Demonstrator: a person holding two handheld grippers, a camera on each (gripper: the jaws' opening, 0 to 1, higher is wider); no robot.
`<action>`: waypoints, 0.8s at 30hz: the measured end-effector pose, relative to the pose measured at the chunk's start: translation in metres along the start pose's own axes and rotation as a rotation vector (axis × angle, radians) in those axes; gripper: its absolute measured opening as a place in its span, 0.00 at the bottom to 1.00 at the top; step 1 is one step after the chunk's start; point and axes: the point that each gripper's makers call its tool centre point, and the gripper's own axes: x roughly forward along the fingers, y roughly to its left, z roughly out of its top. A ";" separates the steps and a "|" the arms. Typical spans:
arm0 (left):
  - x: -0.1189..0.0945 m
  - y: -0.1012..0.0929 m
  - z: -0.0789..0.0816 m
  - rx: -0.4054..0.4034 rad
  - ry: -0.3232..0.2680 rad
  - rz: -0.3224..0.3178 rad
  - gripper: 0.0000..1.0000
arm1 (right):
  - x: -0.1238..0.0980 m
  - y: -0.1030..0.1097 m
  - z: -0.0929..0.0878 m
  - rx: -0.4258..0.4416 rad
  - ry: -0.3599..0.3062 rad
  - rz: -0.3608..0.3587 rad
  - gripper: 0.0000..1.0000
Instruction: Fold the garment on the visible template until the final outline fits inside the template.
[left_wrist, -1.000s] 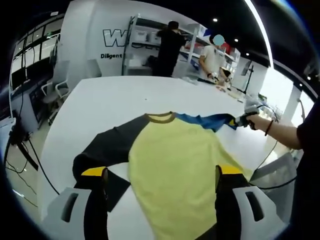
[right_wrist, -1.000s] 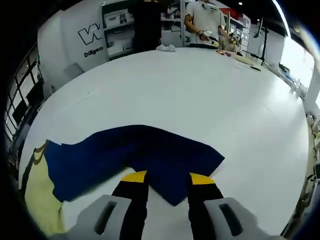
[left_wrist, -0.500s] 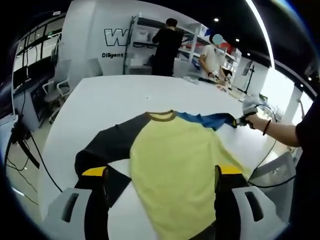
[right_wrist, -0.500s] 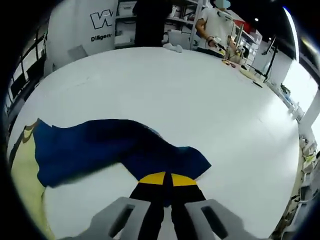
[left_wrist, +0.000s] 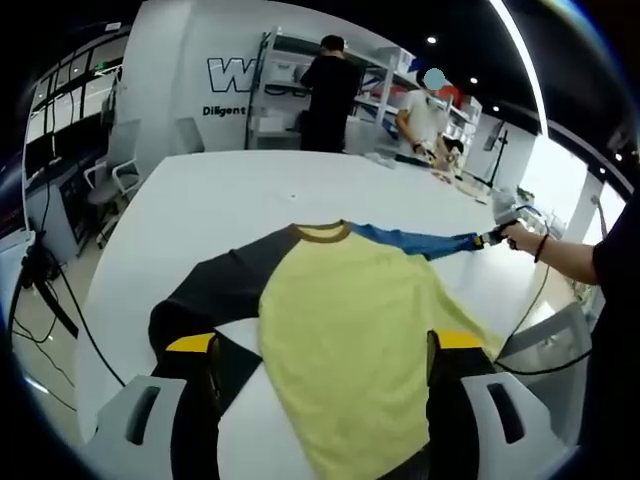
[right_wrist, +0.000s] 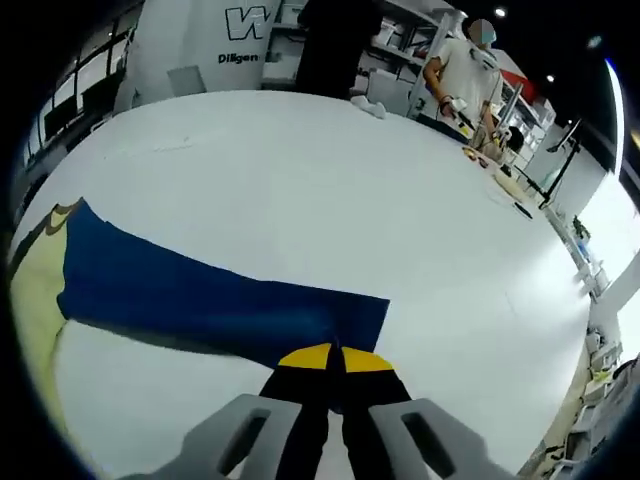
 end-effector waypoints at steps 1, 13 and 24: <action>0.000 -0.001 0.000 0.000 0.000 -0.002 0.81 | 0.002 0.000 -0.002 0.006 0.011 0.009 0.00; -0.005 -0.006 0.002 -0.001 -0.017 -0.016 0.80 | 0.003 0.015 -0.010 0.151 -0.009 0.084 0.18; -0.007 -0.007 0.004 0.003 -0.029 0.003 0.96 | -0.059 0.096 0.003 0.241 -0.144 0.386 0.46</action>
